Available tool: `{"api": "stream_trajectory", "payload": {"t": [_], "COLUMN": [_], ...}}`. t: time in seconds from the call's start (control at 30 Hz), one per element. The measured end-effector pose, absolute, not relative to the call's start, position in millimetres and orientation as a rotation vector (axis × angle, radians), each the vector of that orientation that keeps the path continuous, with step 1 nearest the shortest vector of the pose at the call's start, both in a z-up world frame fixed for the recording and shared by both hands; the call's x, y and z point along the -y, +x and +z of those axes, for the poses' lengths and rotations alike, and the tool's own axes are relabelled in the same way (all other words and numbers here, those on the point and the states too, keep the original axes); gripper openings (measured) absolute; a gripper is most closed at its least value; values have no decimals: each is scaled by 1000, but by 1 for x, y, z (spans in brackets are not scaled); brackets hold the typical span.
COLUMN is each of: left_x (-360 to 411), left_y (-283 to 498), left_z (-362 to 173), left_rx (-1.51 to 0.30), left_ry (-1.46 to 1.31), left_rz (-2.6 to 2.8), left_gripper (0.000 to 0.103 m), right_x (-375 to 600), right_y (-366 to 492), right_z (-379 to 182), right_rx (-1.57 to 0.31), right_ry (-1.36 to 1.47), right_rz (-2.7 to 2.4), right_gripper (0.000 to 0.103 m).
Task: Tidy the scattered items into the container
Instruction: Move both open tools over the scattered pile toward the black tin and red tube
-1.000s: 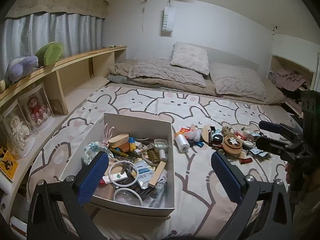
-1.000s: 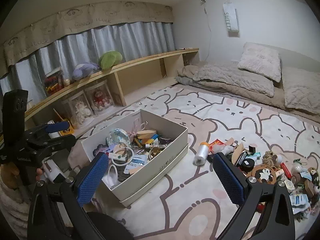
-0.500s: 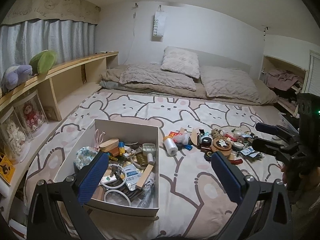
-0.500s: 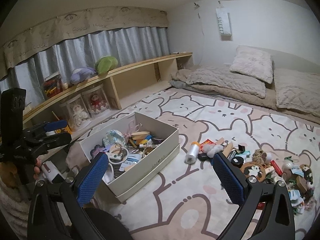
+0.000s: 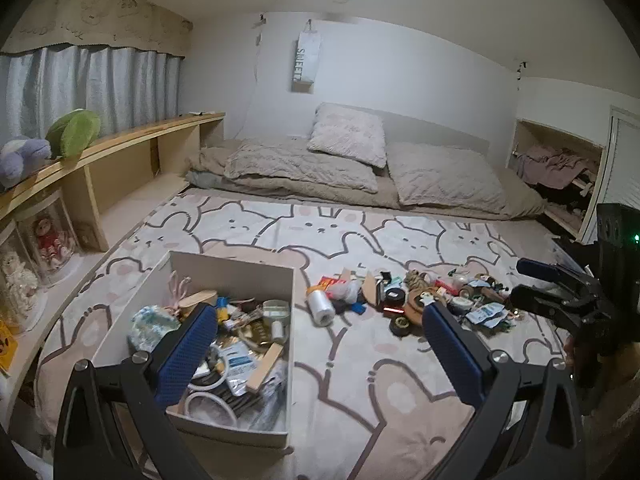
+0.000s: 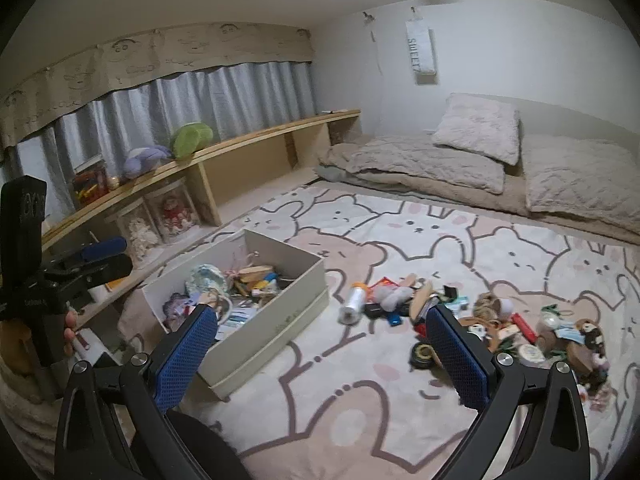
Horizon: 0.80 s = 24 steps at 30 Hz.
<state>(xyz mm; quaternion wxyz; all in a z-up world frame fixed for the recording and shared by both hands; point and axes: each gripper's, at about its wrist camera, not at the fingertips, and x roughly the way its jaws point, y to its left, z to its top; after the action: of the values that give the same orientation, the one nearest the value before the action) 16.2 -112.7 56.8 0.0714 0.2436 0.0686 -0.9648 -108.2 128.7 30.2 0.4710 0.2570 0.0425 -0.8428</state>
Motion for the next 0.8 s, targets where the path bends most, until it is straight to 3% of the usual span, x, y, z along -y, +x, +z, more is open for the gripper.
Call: {"api": "stream_trajectory", "payload": {"t": [0.8], "left_x": [38], "left_y": [-60], "left_z": [29], "left_rx": [-166], "left_ry": [822], "left_rz": [-3039], "left_gripper": [103], "right_x": [-242], "right_y": [-159], "right_z": [10], "right_rx": [4], "right_ry": [711], "right_rz": [-2309], "right_gripper": [103]}}
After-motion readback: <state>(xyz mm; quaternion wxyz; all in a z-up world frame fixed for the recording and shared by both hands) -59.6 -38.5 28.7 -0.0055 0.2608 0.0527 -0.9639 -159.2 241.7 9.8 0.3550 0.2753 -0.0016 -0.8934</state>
